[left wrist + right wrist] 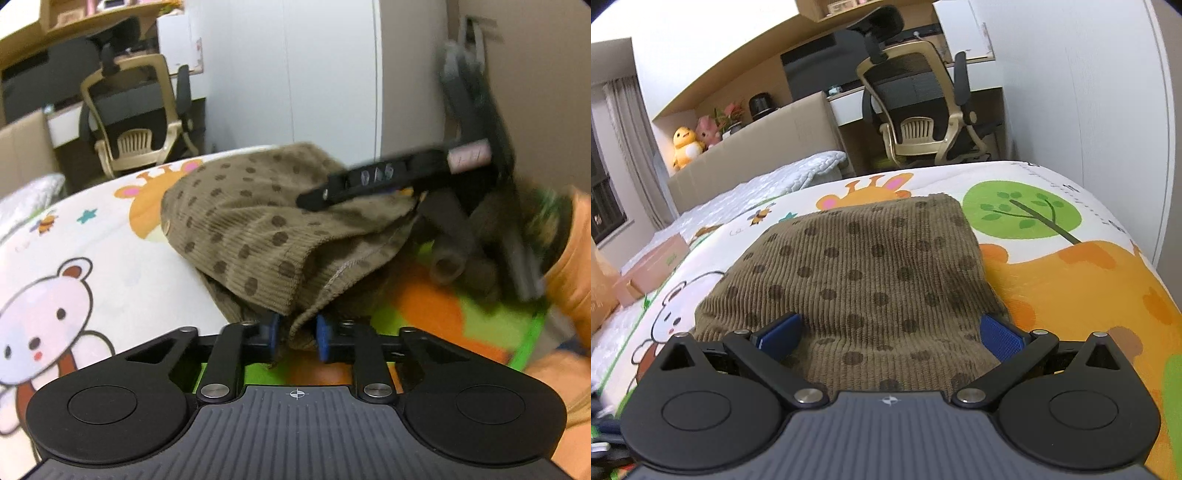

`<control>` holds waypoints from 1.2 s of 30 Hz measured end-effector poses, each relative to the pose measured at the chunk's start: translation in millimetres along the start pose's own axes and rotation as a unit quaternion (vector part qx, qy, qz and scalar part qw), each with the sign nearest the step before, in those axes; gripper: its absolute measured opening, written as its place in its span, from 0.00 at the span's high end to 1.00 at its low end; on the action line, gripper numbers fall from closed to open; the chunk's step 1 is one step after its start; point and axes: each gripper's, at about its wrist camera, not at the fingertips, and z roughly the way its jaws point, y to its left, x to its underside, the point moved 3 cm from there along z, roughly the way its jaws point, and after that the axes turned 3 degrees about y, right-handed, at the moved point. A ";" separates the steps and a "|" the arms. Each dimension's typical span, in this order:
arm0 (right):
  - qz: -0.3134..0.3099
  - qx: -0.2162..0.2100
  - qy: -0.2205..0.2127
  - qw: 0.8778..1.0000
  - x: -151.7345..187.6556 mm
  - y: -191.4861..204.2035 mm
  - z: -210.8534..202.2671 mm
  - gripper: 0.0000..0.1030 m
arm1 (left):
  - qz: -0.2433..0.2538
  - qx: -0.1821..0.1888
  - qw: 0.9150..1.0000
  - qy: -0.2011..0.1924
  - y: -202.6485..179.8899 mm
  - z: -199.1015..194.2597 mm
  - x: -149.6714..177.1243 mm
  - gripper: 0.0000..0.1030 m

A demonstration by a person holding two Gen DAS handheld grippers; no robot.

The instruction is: Fold clothes

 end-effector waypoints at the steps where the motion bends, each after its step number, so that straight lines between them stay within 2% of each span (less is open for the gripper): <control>1: 0.001 0.000 0.001 1.000 -0.4 -0.3 0.5 0.00 | -0.012 0.024 1.000 -0.007 -1.8 -8.1 -3.2 0.97; 4: -0.001 0.000 0.002 1.000 -1.1 0.4 1.5 0.00 | 0.000 0.104 0.994 -0.035 -20.1 -42.8 -10.5 0.97; 6: -0.001 0.001 0.002 1.000 -1.3 0.6 1.8 0.00 | 0.021 0.120 0.992 -0.041 -30.2 -55.8 -9.7 0.96; 9: -0.001 0.001 0.001 1.000 -1.3 0.3 2.0 0.00 | 0.030 0.093 0.995 -0.023 -31.4 -52.0 -2.4 0.87; 10: -0.001 0.001 0.001 1.000 -1.3 0.0 2.1 0.00 | 0.025 0.074 0.997 -0.011 -28.9 -45.7 0.3 0.74; 11: -0.001 0.001 0.001 1.000 -1.1 0.0 2.2 0.00 | 0.020 0.055 0.998 0.001 -26.2 -39.1 2.9 0.55; 13: 0.000 0.000 0.001 1.000 -0.6 0.1 2.4 0.00 | 0.013 0.012 1.000 0.019 -19.3 -23.9 7.3 0.37; 16: 0.002 -0.001 0.002 1.000 0.2 0.4 2.7 0.00 | 0.013 -0.002 0.999 0.035 -12.2 -4.5 9.1 0.36; 18: 0.002 -0.001 0.002 1.000 0.6 -0.1 3.2 0.00 | 0.019 0.011 0.999 0.042 -12.3 7.3 8.9 0.36; 20: 0.004 0.002 -0.002 1.000 0.7 0.0 1.3 0.00 | 0.017 0.025 0.998 0.052 -14.0 19.0 9.2 0.46; 21: 0.005 0.007 -0.008 1.000 0.6 0.0 -0.9 0.00 | 0.009 0.030 0.998 0.058 -13.1 25.1 9.6 0.53; 22: -0.004 0.010 -0.014 1.000 1.9 2.1 -7.9 0.00 | -0.003 0.030 0.998 0.062 -10.1 28.6 9.0 0.70; 23: -0.020 0.012 -0.019 1.000 4.2 5.6 -18.0 0.00 | -0.021 0.030 0.997 0.063 -4.2 29.3 6.6 0.80; 25: -0.053 0.015 -0.029 0.998 8.6 12.6 -38.2 0.00 | -0.062 0.042 0.995 0.061 9.3 23.7 0.9 0.88; 30: -0.136 0.024 -0.054 0.989 19.8 30.3 -88.8 0.00 | -0.144 0.074 0.986 0.045 35.3 1.0 -14.2 0.90; 32: -0.170 0.024 -0.057 0.984 27.8 38.3 -106.2 0.00 | -0.185 0.102 0.977 0.036 43.6 -3.4 -17.4 0.93; 34: -0.219 0.017 -0.034 0.975 49.4 54.3 -110.8 0.12 | -0.223 0.125 0.966 0.024 51.0 -9.0 -21.1 0.93; 35: -0.242 0.016 -0.020 0.970 60.1 61.9 -109.7 0.23 | -0.234 0.130 0.963 0.021 53.5 -11.8 -22.4 0.93; 36: -0.260 0.015 -0.009 0.965 68.8 68.9 -105.7 0.28 | -0.245 0.135 0.960 0.017 56.0 -14.6 -23.6 0.93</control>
